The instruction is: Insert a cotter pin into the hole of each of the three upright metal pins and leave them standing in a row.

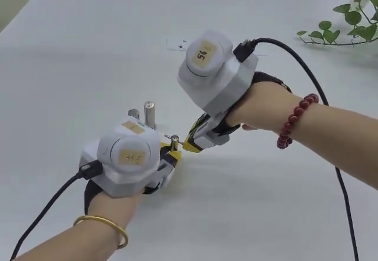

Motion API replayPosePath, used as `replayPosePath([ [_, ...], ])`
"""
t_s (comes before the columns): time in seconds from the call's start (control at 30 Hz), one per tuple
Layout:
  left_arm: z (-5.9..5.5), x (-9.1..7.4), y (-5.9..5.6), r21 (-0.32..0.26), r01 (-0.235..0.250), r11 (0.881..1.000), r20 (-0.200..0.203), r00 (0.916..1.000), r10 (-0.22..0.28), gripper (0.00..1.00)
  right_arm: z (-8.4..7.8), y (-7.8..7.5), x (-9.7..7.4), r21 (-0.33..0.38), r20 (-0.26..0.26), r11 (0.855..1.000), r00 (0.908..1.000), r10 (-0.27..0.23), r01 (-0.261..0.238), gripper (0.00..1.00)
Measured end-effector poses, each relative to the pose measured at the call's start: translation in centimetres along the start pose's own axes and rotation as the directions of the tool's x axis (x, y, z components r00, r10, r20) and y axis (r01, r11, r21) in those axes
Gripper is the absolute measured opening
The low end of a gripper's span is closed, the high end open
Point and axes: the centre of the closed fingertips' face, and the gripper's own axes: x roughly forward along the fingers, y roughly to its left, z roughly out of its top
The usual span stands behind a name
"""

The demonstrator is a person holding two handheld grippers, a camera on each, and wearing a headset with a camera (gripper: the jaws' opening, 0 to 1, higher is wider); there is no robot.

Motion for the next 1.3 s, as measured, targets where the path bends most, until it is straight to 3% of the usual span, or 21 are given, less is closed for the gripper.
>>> replayPosePath([
  [0.17,0.0,0.1,0.0,-0.057,-0.041,0.998,-0.011,0.9991,0.040,0.08,0.0,-0.2,0.2,0.000,0.002,1.000,1.0000,-0.004,0.004,0.05],
  [0.7,-0.2,0.1,-0.1,-0.059,-0.118,0.991,-0.022,0.9929,0.117,0.08,0.3,-0.5,0.5,-0.067,0.035,0.998,0.9992,-0.019,0.022,0.05],
  [0.93,-1.3,0.3,0.3,-0.076,-0.174,0.982,-0.058,0.9838,0.170,0.08,0.6,-0.5,0.7,-0.092,0.055,0.996,0.9984,-0.012,0.017,0.05],
  [1.3,-1.5,0.3,0.8,-0.073,-0.191,0.979,-0.062,0.9804,0.187,0.08,1.0,-0.6,0.9,-0.125,0.069,0.992,0.9976,-0.008,0.017,0.05],
])
